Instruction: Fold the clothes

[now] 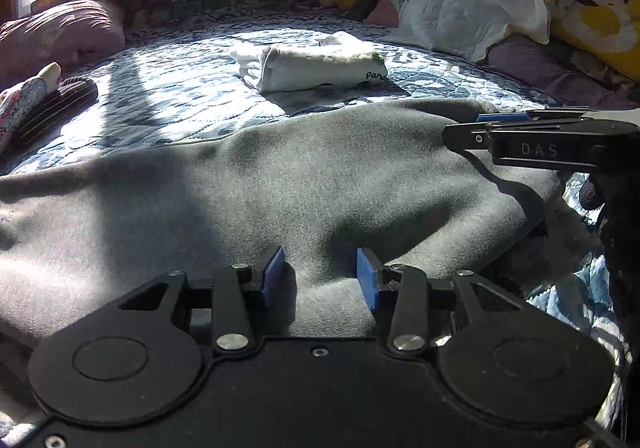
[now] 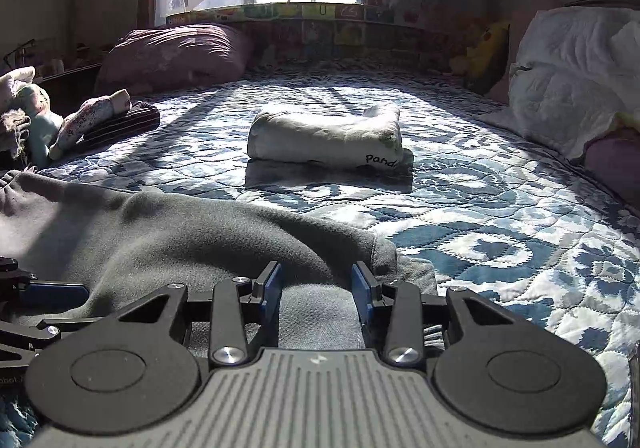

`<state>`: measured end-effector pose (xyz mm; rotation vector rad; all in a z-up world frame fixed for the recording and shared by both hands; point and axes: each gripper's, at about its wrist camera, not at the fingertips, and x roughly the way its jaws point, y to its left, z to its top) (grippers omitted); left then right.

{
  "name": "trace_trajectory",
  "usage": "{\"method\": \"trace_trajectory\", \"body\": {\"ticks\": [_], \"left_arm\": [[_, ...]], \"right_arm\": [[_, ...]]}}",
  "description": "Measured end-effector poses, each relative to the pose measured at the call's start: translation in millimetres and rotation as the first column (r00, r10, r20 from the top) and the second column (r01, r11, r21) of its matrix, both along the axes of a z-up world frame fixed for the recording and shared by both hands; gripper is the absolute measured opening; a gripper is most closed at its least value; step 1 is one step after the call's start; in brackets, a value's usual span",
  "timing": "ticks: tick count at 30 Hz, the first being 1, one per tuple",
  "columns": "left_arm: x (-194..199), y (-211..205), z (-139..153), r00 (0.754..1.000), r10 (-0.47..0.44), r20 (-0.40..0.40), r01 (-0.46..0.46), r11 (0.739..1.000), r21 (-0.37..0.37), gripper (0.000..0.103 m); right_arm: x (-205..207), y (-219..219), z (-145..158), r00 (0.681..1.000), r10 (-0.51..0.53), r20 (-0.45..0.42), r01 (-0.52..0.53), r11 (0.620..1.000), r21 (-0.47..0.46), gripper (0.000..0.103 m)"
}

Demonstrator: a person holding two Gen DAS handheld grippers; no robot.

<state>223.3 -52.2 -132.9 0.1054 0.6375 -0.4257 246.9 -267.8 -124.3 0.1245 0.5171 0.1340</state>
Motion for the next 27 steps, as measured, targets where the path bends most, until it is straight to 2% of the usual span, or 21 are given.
{"method": "trace_trajectory", "body": {"ticks": [1,2,4,5,6,8,11,14,15,16,18,20,22,23,26,27], "left_arm": [[0,1,4,1.0,-0.001,-0.004,0.001,1.0,-0.006,0.038],[-1,4,6,1.0,-0.001,0.004,0.001,1.0,-0.027,0.039],[-2,11,8,1.0,0.0,0.026,0.002,0.997,-0.073,0.042],[0,12,5,1.0,0.002,0.013,-0.001,0.997,-0.081,0.042],[2,13,1,1.0,0.006,-0.005,-0.006,0.996,-0.086,0.042],[0,15,1,1.0,0.013,-0.004,-0.014,0.994,-0.109,0.042],[-3,26,8,0.999,0.032,-0.011,-0.033,0.985,-0.171,0.045],[-13,56,23,0.991,0.135,-0.006,-0.132,0.953,-0.271,0.047],[-19,72,30,0.981,0.191,-0.007,-0.183,0.93,-0.319,0.052],[-24,92,35,0.967,0.253,-0.015,-0.24,0.895,-0.377,0.054],[-35,133,46,0.928,0.37,-0.047,-0.345,0.802,-0.488,0.056],[-43,178,50,0.881,0.462,-0.106,-0.426,0.675,-0.603,0.059],[-48,221,42,0.82,0.533,-0.208,-0.513,0.526,-0.678,0.06],[-49,237,34,0.795,0.548,-0.262,-0.549,0.466,-0.694,0.06],[-46,263,10,0.744,0.553,-0.373,-0.617,0.356,-0.702,0.06],[-43,267,4,0.743,0.538,-0.398,-0.621,0.334,-0.709,0.06]], "right_arm": [[3,-8,0,1.0,-0.015,-0.018,0.016,0.999,0.041,0.035],[1,-9,6,1.0,-0.002,0.008,0.002,0.999,0.053,0.035],[-4,0,18,0.995,0.044,0.088,-0.044,0.999,-0.005,0.037],[-2,7,17,0.994,0.06,0.096,-0.056,0.997,-0.044,0.042],[3,11,13,0.996,0.062,0.072,-0.057,0.996,-0.065,0.045],[20,1,-5,0.998,0.036,-0.052,-0.037,0.999,-0.012,0.046],[25,-8,-11,0.998,0.039,-0.059,-0.036,0.998,0.042,0.042],[13,-6,-7,0.999,0.037,-0.012,-0.037,0.999,0.035,0.043],[7,-9,-4,0.999,0.034,0.011,-0.034,0.998,0.049,0.044],[1,-11,-1,0.999,0.03,0.035,-0.032,0.998,0.063,0.046],[-11,-17,5,0.996,0.021,0.081,-0.028,0.995,0.091,0.051],[-23,-22,10,0.993,0.01,0.12,-0.024,0.993,0.113,0.061],[-30,-33,16,0.993,0.001,0.121,-0.016,0.992,0.124,0.061],[-33,-37,16,0.993,-0.003,0.116,-0.012,0.992,0.127,0.061],[-33,-44,11,0.996,-0.014,0.086,0.002,0.991,0.134,0.061],[-33,-46,10,0.997,-0.018,0.076,0.007,0.991,0.136,0.061]]}}
